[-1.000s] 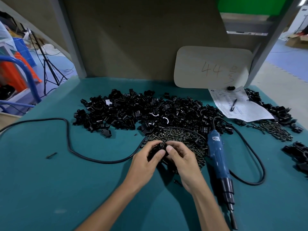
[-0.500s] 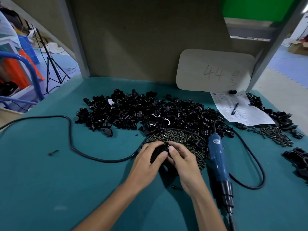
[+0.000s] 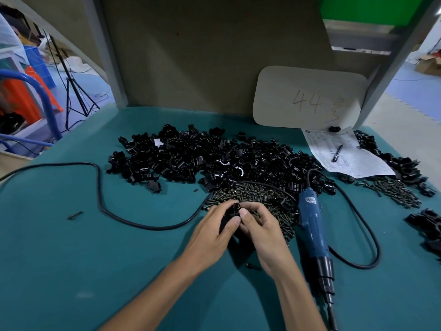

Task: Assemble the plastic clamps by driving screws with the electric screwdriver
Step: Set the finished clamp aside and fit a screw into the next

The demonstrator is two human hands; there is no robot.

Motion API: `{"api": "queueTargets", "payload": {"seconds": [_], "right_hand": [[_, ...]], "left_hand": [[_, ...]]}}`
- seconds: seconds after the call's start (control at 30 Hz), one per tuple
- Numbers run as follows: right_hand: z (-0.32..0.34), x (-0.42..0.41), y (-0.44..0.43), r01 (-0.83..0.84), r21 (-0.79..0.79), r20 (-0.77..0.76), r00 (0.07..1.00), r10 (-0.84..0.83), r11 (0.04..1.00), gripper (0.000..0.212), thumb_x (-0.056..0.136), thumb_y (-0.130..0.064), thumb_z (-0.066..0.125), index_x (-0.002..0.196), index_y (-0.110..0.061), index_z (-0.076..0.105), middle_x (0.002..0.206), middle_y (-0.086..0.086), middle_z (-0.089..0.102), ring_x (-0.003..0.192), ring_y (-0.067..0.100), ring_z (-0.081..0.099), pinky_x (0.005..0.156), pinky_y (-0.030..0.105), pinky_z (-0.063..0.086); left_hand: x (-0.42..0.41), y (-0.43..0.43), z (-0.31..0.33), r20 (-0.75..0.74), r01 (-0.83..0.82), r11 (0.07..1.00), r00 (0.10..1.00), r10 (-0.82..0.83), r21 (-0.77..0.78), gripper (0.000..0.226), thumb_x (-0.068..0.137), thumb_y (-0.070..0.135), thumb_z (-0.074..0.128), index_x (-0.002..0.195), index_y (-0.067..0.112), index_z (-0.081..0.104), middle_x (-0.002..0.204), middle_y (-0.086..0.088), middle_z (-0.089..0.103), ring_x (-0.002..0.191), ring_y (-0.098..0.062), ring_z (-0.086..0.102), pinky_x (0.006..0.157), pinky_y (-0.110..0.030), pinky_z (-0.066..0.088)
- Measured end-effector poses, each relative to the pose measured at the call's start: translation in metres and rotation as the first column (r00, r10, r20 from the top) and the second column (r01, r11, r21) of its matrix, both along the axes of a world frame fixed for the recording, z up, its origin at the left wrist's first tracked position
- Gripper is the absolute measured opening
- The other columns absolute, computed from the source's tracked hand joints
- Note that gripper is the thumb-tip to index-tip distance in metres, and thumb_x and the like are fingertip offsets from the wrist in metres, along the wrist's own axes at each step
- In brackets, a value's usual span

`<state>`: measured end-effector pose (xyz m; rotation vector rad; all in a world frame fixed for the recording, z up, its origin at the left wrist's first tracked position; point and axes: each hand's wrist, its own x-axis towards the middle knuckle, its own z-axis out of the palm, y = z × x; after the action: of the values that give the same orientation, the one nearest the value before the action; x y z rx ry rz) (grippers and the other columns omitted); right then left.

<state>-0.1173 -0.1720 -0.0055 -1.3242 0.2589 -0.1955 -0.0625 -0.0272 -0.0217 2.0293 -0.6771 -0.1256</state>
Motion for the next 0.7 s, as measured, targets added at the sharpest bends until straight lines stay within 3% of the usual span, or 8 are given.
{"api": "queueTargets", "payload": {"seconds": [0.23,0.53,0.7], "right_hand": [[-0.004,0.0006,-0.0018,0.008,0.013,0.012,1.0,-0.008,1.0,0.012,0.099,-0.019,0.065,0.109,-0.011,0.064,0.087,-0.002,0.074,0.089,0.015,0.072,0.081,0.026,0.059],[-0.0025,0.0,-0.0031,-0.028,0.044,0.018,0.999,0.027,0.999,0.015,0.099,-0.018,0.065,0.108,-0.007,0.06,0.085,-0.002,0.074,0.087,0.015,0.071,0.08,0.026,0.059],[-0.0033,-0.0002,-0.0039,-0.025,0.033,0.005,1.0,0.024,0.999,0.016,0.097,-0.021,0.067,0.107,-0.01,0.061,0.081,-0.003,0.071,0.085,0.015,0.07,0.083,0.029,0.059]], "left_hand": [[-0.0004,-0.0003,0.0018,-0.017,0.003,1.0,1.0,-0.003,0.022,0.059,0.099,0.065,0.037,0.151,0.037,0.037,0.143,0.017,0.046,0.133,0.003,0.042,0.109,-0.024,0.037],[-0.0009,-0.0004,0.0018,-0.008,0.001,0.999,1.0,-0.001,0.037,0.061,0.098,0.066,0.036,0.149,0.033,0.04,0.142,0.015,0.049,0.131,0.0,0.045,0.109,-0.033,0.042],[-0.0004,-0.0001,0.0006,0.009,0.012,0.999,1.0,-0.013,0.034,0.055,0.1,0.065,0.037,0.148,0.039,0.037,0.144,0.018,0.048,0.131,0.006,0.043,0.108,-0.027,0.041]]}}
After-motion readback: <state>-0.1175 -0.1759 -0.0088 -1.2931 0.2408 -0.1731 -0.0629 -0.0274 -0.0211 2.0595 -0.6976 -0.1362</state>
